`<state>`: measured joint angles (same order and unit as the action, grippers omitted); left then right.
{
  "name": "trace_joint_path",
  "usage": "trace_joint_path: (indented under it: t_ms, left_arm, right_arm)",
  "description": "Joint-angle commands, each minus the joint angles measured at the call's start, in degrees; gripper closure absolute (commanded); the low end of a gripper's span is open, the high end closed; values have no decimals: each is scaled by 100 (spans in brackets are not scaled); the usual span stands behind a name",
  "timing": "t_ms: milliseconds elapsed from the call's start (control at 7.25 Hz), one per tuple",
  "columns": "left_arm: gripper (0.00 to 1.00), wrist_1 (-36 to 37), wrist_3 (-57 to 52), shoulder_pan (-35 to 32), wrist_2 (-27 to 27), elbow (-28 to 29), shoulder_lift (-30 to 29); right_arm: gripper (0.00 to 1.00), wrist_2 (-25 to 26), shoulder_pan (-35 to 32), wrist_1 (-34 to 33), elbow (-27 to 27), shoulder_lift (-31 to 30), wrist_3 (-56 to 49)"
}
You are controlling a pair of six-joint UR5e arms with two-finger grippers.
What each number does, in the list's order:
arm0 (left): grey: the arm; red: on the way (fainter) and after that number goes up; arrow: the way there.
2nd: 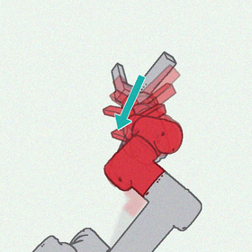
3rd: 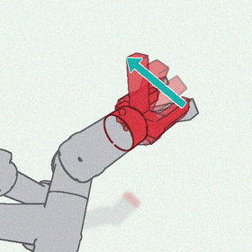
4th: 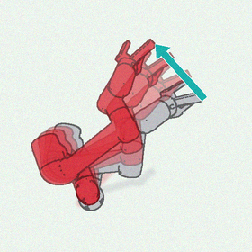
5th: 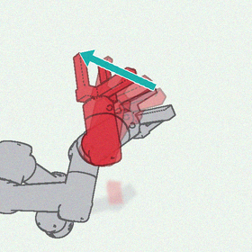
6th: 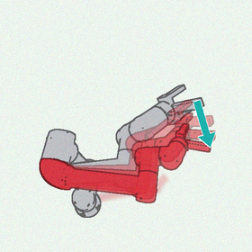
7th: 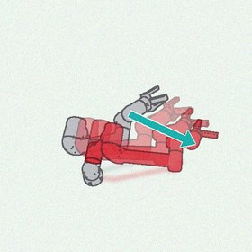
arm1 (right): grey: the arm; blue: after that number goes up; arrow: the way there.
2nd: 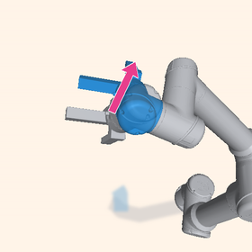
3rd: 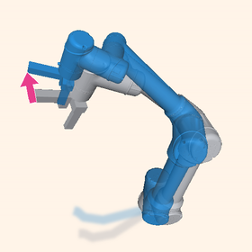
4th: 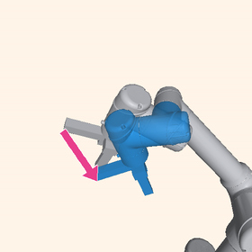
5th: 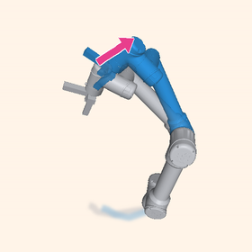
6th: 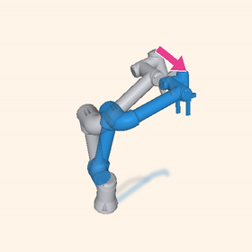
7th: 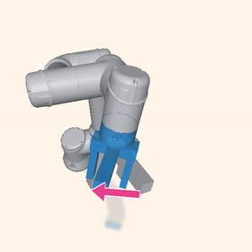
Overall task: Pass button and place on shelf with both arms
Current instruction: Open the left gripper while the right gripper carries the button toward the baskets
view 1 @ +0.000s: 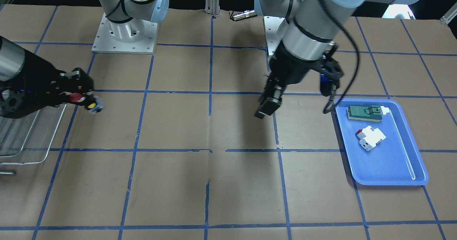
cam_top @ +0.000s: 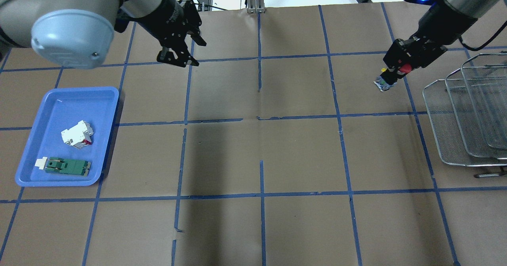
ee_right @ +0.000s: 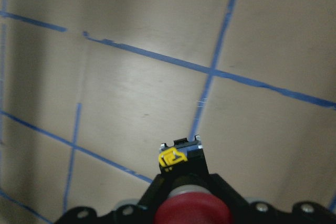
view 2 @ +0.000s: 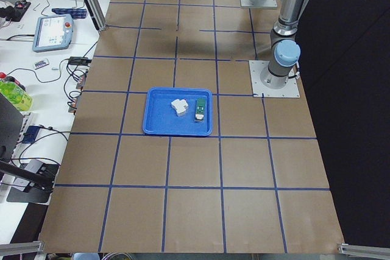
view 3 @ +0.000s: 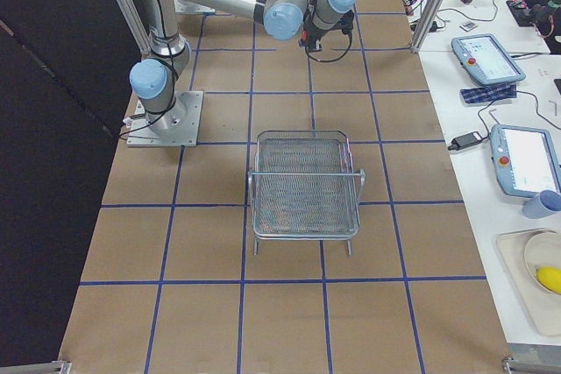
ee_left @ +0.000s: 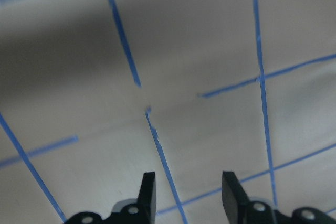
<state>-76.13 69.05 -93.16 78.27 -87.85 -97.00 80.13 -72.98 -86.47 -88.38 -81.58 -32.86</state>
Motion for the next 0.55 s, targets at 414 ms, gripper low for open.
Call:
trace_joint_path:
  t_ms: [414]
  left_arm:
    - [0,-1667,-5659,606,1085,-47,883]
  right_arm:
    - [71,1471,2091,-1276,-136,124,-614]
